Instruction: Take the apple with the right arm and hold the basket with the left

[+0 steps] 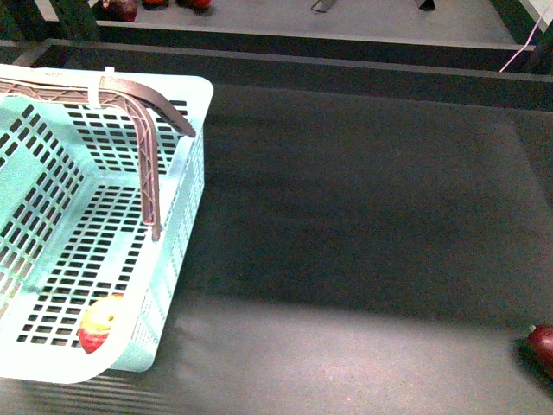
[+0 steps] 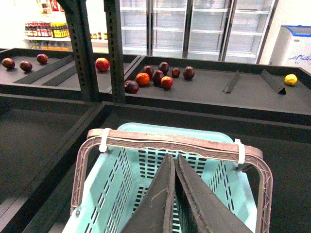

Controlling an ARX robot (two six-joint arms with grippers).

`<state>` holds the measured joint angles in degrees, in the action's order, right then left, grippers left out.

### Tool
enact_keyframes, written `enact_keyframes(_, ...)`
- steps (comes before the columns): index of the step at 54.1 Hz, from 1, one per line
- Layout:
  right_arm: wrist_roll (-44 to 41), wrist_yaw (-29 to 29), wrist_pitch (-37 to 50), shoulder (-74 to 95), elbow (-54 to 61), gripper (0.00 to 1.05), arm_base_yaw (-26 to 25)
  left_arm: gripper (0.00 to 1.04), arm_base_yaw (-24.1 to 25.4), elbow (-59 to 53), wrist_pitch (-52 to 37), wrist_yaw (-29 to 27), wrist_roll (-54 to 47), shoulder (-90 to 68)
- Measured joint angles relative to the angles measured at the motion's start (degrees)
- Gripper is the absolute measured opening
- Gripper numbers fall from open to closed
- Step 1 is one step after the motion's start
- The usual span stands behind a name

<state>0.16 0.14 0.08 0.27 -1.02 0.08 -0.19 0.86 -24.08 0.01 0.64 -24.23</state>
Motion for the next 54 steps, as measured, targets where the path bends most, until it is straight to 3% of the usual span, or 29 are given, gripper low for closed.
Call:
enact_keyframes(40,0.0,0.0,0.0,0.0,0.0,0.96,0.0,0.03,0.0,0.0,13.94,0.0,0.0,14.1)
enact_keyframes(46,0.0,0.0,0.0,0.0,0.0,0.96,0.0,0.03,0.0,0.0,23.3,0.0,-0.02,21.97)
enact_keyframes(54,0.0,0.0,0.0,0.0,0.0,0.96,0.0,0.03,0.0,0.0,23.89,-0.02,-0.02,23.78)
